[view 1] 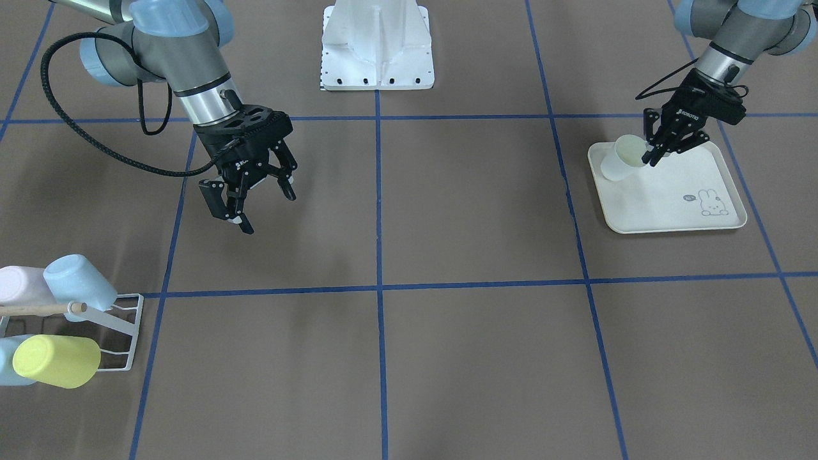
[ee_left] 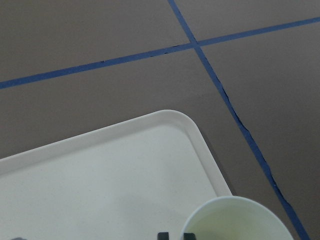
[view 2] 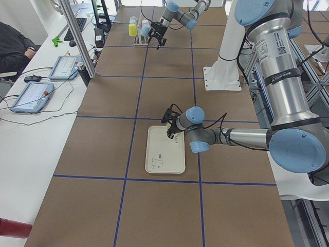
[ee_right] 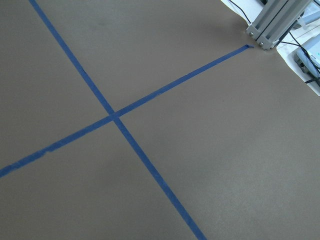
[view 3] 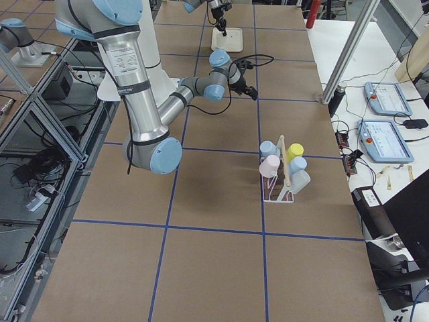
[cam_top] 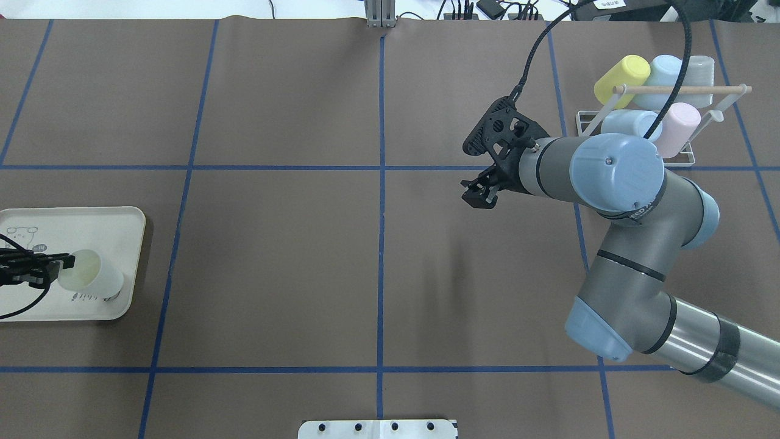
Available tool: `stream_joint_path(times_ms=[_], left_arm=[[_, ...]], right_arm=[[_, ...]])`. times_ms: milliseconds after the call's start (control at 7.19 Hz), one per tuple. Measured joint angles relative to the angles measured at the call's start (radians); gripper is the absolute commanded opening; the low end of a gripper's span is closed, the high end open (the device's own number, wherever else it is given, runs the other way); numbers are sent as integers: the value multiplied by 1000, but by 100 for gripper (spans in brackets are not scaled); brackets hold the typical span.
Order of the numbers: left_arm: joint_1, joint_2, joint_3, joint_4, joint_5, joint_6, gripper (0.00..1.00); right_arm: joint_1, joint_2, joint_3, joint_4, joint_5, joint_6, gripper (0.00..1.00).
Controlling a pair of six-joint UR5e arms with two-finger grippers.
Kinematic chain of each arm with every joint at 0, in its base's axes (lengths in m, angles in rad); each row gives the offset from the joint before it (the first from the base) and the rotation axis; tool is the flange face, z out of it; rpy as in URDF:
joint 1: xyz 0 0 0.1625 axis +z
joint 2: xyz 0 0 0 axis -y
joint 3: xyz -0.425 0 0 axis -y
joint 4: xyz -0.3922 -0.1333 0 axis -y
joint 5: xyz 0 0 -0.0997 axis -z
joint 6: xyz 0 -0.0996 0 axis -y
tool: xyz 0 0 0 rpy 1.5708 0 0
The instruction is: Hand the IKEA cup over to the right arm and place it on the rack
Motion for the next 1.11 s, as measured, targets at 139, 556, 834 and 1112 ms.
stream_joint_path(times_ms=[139,556,834,1112], left_arm=[[-1,1,-4,-2,-1,1,0],[-25,-4,-20,-4,-7,8,0],[-56,-19,-76,-5,-10,-53,0],[-56,-109,-138,-6,-11,-332,0]], right_arm=[[-2,0,-1,0,-2,0,98],[-11,0,-10,1,-6,0,99],[-19,1,-14,5,-6,1,99],[-38,0,-56,113,-3,-12,99]])
